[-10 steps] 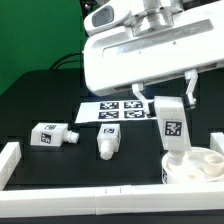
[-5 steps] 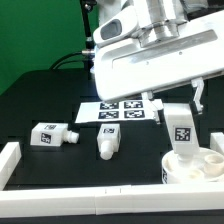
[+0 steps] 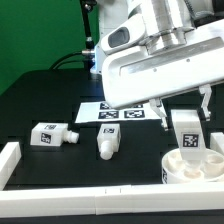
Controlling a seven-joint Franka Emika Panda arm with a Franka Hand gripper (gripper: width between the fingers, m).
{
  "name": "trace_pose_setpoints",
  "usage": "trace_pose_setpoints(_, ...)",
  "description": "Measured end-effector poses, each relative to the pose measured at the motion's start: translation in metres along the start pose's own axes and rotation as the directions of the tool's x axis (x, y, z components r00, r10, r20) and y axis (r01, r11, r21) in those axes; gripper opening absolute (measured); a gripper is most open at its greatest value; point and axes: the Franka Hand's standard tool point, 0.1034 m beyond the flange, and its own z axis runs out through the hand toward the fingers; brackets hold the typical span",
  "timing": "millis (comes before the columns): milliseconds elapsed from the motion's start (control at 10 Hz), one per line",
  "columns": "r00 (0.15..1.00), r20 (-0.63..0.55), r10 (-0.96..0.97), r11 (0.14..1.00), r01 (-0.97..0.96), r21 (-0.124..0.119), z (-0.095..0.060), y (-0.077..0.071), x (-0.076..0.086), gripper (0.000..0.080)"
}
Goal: Assemble stool
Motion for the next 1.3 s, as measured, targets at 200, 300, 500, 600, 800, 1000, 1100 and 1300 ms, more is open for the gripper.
trace_pose_setpoints(200, 1.0, -0.001, 0.004, 1.0, -0.004, -0.003, 0.002, 0.003, 0.001, 0.0323)
trace_pose_setpoints(300, 1.0, -0.002, 0.005, 1.0, -0.005, -0.003, 0.002, 0.003, 0.001, 0.0323)
trace_pose_setpoints(500, 1.0, -0.005, 0.004, 1.0, -0.004, -0.002, 0.003, 0.002, 0.001, 0.0323)
trace_pose_setpoints(600, 1.0, -0.005, 0.005, 1.0, -0.005, 0.0, 0.005, 0.001, 0.002, 0.0323)
trace_pose_setpoints(800, 1.0, 0.006, 0.007, 1.0, -0.008, 0.002, 0.009, 0.001, -0.002, 0.0323)
trace_pose_setpoints(1000, 1.0, 0.01, 0.007, 1.0, -0.007, 0.004, 0.011, 0.0, -0.005, 0.0324)
trace_pose_setpoints(1100, 1.0, 0.015, 0.008, 1.0, -0.008, 0.003, 0.013, 0.001, -0.008, 0.0324)
trace_pose_setpoints(1300, 1.0, 0.007, 0.009, 1.0, -0.009, -0.001, 0.014, 0.002, -0.008, 0.0324)
